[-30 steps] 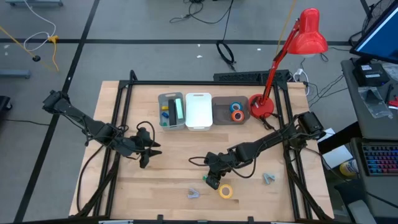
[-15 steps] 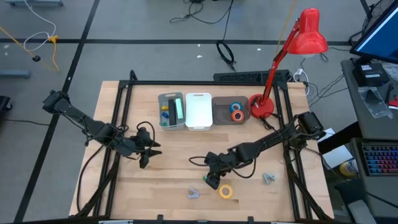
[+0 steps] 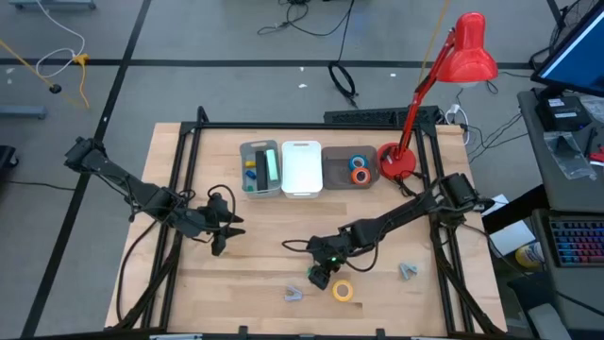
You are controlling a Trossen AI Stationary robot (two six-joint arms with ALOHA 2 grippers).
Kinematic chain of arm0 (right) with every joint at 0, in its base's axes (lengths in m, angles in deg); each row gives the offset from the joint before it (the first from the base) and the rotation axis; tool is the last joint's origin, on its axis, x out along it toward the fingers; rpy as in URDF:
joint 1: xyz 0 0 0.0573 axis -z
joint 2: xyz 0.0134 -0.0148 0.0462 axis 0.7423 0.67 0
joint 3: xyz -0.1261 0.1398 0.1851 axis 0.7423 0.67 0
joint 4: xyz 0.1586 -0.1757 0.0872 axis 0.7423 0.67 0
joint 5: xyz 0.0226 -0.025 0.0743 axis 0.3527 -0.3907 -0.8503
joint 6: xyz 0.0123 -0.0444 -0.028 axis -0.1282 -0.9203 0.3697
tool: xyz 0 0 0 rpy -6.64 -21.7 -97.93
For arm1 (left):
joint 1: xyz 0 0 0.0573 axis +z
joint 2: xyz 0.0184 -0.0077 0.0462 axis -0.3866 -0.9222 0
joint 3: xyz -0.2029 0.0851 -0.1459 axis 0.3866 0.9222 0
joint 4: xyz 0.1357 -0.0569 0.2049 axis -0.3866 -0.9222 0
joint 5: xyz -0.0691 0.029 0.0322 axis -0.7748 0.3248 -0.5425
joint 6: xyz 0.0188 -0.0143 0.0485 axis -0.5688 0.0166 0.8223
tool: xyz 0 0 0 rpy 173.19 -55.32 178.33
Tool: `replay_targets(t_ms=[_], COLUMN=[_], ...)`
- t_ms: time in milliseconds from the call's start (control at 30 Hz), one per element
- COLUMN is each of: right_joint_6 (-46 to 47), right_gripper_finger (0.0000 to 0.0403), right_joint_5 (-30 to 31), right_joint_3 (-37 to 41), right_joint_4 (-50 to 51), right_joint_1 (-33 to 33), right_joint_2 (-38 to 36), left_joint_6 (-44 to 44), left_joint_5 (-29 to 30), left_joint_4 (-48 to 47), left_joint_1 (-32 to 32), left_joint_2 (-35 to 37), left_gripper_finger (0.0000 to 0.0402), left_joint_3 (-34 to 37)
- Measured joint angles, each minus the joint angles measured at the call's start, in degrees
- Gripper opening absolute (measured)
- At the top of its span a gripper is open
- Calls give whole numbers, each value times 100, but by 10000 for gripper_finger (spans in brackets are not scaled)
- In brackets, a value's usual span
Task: Pick and place Stapler, Stapler remover, tape
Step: Put the small green stapler into the grey bin
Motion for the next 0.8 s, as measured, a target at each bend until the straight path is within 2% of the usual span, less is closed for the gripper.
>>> replay_targets(t_ms=[100,800], right_joint_6=[80,240], right_gripper_finger=[228,214], right_joint_5=[-14,330], right_joint_3=[-10,2], right_joint_4=[-299,-170], right_joint_1=[32,299], right_joint_2=[153,155], left_joint_6=[-2,-25], left_joint_5=[0,-13], left_joint_4=[-14,-251], left_joint_1=[0,0], left_joint_2=[0,0], left_gripper_finger=[172,172], left_joint_3=[0,-2])
